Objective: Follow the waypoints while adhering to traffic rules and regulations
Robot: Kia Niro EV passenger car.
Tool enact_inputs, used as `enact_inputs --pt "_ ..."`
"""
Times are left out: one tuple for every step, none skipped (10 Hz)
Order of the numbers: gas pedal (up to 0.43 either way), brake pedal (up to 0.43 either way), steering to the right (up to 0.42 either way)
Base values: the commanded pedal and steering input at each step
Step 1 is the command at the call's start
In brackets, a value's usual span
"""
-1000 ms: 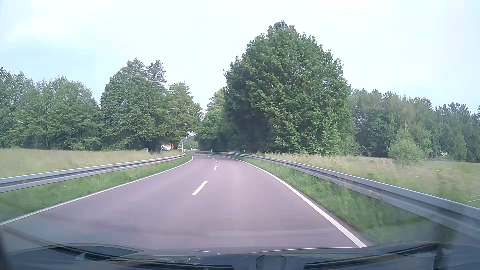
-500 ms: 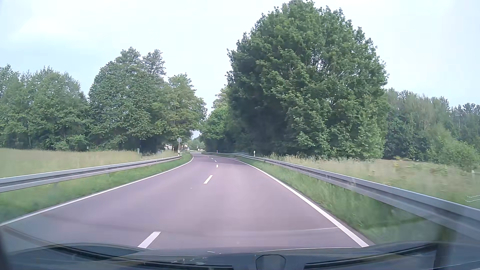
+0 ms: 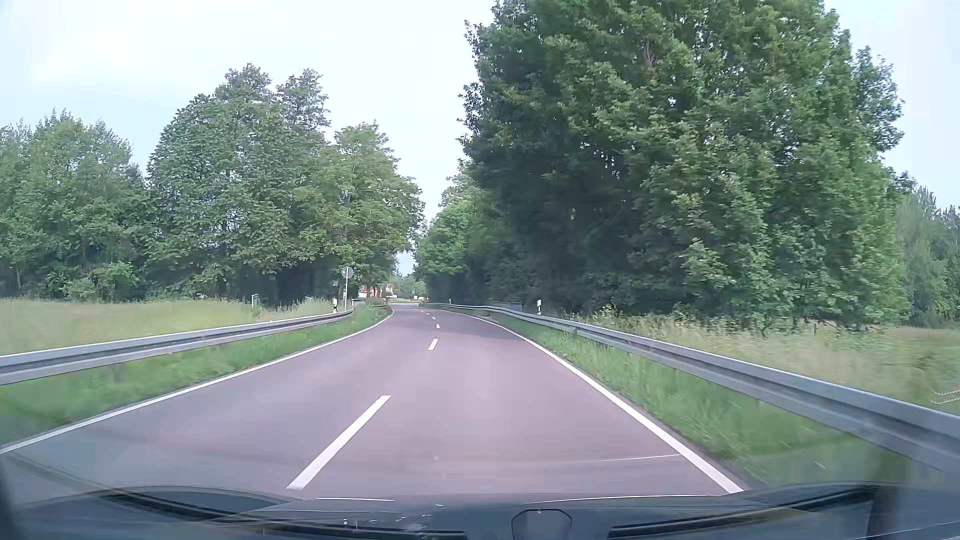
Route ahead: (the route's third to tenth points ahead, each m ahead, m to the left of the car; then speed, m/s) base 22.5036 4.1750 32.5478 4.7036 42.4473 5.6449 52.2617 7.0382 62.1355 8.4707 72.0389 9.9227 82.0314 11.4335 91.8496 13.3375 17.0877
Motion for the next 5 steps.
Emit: enact_inputs --pt "0.138 0.0 -0.021" --pt "0.138 0.0 -0.021" --pt "0.138 0.0 -0.022" --pt "0.138 0.0 -0.022" --pt "0.138 0.0 -0.021"
